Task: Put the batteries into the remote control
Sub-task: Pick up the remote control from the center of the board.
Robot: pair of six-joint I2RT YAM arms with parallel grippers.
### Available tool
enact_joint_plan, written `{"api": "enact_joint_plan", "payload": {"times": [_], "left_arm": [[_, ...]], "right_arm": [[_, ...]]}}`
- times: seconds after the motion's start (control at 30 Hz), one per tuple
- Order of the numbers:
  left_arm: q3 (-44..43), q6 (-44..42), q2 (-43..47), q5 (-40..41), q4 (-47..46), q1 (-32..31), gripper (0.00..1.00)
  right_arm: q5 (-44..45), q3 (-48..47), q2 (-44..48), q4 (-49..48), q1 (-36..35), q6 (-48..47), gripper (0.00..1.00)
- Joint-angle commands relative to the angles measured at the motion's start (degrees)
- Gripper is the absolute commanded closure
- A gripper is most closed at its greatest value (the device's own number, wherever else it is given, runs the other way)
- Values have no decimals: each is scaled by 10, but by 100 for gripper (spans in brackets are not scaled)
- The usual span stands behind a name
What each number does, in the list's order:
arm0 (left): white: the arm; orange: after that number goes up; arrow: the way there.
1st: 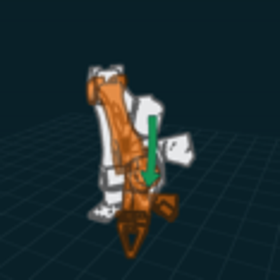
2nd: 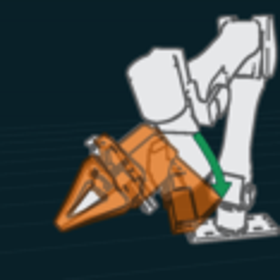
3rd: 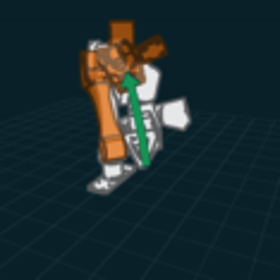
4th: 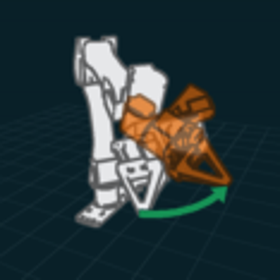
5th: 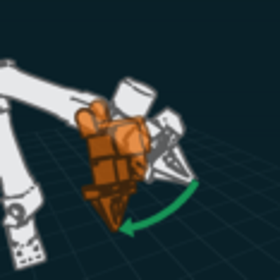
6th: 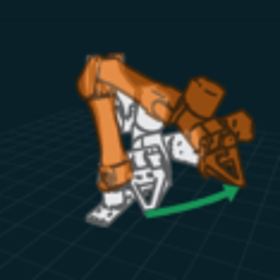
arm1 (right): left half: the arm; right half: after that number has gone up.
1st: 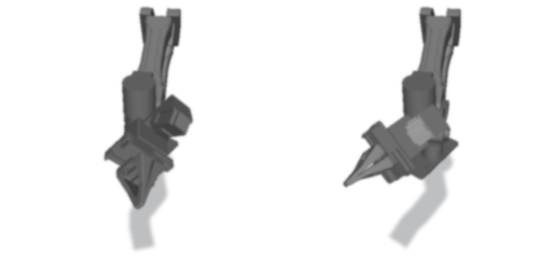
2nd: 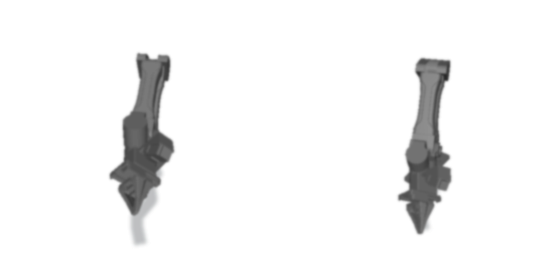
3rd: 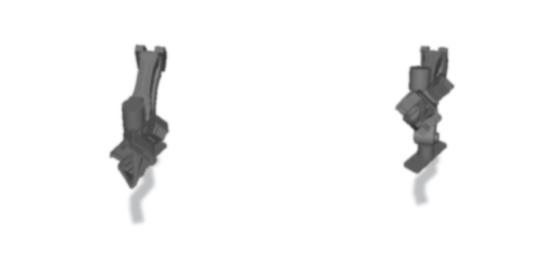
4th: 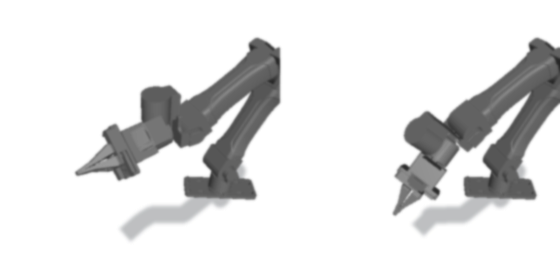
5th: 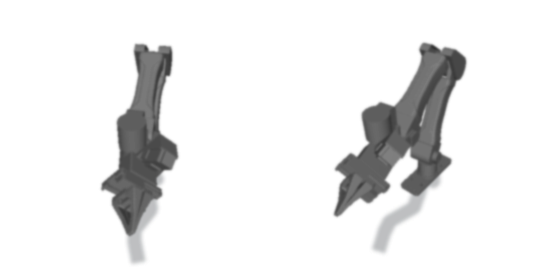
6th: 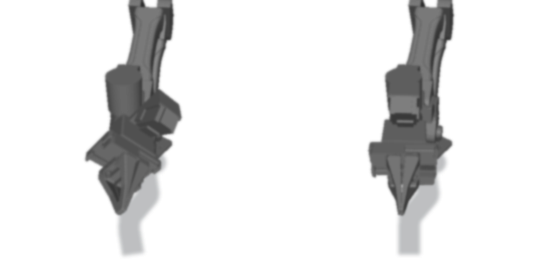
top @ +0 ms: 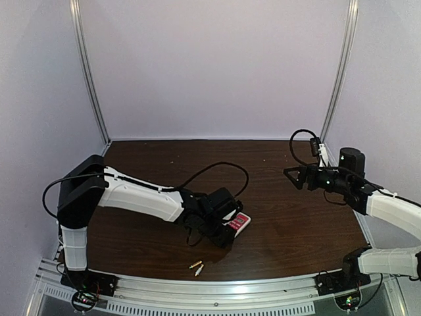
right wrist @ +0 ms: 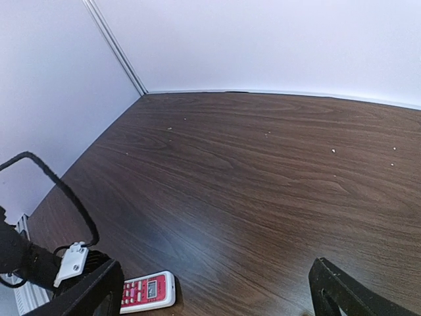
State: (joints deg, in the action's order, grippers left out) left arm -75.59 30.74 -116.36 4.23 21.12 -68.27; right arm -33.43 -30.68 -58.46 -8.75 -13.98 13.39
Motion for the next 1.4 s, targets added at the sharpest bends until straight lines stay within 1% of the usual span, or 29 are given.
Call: {"api": "enact_joint_plan", "payload": {"times": [0.0,0.13,0.23,0.5,0.6,0.8,0.93,1.03,1.2,1.37], "left_arm": [[29,-31,10,-75,-4,22,58],[27,-76,52,-113,9,37,62],[26,-107,88,-174,30,58,65],[30,-125,193,-339,110,124,66],[17,-136,221,-399,143,139,66],[-10,-163,249,-489,223,163,66],[-13,-173,274,-531,262,177,67],[-7,-175,291,-570,273,183,67],[2,-200,299,-612,292,184,69],[11,-205,305,-627,288,183,70]], "right_arm": [[-40,19,29,-42,-10,-1,0],[-44,22,43,-38,-35,-21,1],[-44,23,53,-36,-64,-33,5],[15,27,119,-12,-187,-65,10],[19,10,120,3,-229,-73,14],[68,-45,81,63,-340,-118,18],[141,-86,51,125,-426,-170,19],[188,-113,27,161,-468,-201,20],[261,-162,-28,207,-518,-247,22],[278,-187,-53,203,-524,-275,22]]}}
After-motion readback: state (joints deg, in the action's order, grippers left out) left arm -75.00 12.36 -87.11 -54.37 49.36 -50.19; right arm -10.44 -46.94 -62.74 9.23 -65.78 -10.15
